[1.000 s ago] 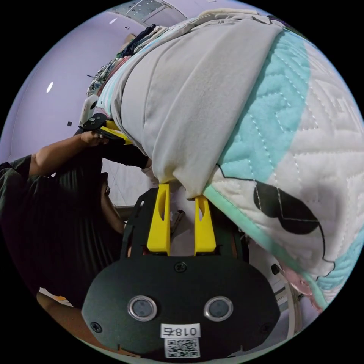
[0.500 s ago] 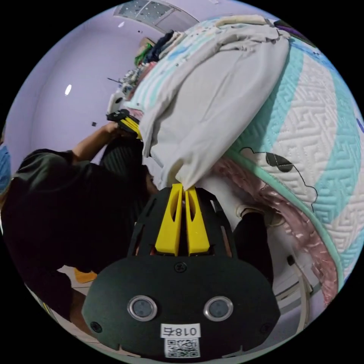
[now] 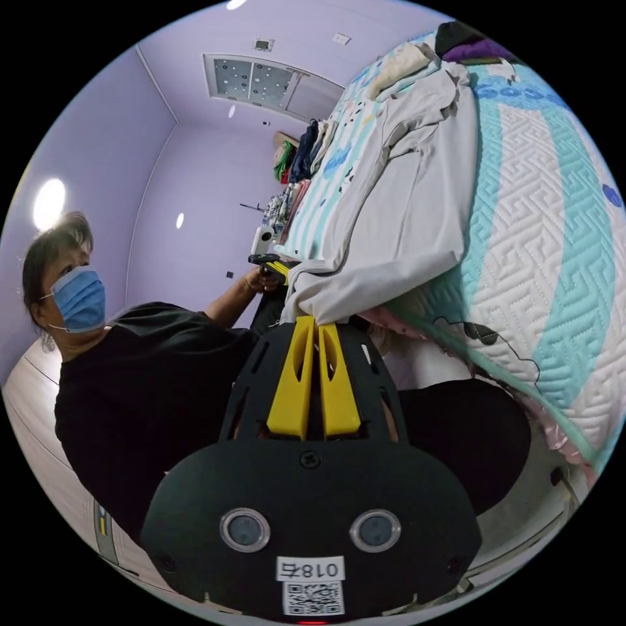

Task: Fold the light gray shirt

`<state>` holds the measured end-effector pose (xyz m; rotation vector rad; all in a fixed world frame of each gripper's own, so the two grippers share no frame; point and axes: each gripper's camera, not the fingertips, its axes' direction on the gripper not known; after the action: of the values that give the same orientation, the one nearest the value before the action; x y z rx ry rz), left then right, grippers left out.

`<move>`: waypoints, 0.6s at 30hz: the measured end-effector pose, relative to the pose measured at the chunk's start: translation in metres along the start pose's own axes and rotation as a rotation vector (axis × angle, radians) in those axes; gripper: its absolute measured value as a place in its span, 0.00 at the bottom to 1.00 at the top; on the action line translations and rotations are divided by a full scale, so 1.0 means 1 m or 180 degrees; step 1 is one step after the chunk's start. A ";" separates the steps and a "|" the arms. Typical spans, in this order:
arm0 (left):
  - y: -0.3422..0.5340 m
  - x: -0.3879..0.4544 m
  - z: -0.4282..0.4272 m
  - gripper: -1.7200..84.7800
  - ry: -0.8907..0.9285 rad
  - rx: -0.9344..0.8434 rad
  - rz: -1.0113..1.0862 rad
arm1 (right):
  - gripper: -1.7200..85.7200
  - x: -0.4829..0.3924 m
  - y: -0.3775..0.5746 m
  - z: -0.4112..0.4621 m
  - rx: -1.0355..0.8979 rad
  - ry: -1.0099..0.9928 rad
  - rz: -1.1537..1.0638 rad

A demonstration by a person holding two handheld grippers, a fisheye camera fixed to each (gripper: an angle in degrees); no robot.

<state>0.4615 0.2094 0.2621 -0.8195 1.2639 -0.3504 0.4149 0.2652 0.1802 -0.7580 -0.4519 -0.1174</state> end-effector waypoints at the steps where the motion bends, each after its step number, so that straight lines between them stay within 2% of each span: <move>1: -0.001 -0.003 0.002 0.01 0.0009 -0.0028 -0.0040 | 0.02 0.003 -0.004 -0.002 -0.0039 -0.0005 0.0021; 5: -0.001 -0.025 0.011 0.01 0.0049 0.0084 -0.0384 | 0.02 0.009 -0.012 -0.006 -0.0094 -0.0034 0.0062; 9: -0.003 -0.035 0.008 0.01 0.0044 0.0322 -0.0433 | 0.02 0.013 -0.022 -0.015 -0.0056 -0.0113 0.0103; 18: -0.029 -0.054 0.008 0.01 -0.0127 0.0197 -0.0399 | 0.02 0.005 -0.053 -0.036 -0.0122 -0.0020 0.0052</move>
<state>0.4587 0.2272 0.3211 -0.8509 1.1620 -0.4696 0.4180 0.2025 0.1926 -0.7997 -0.4505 -0.1087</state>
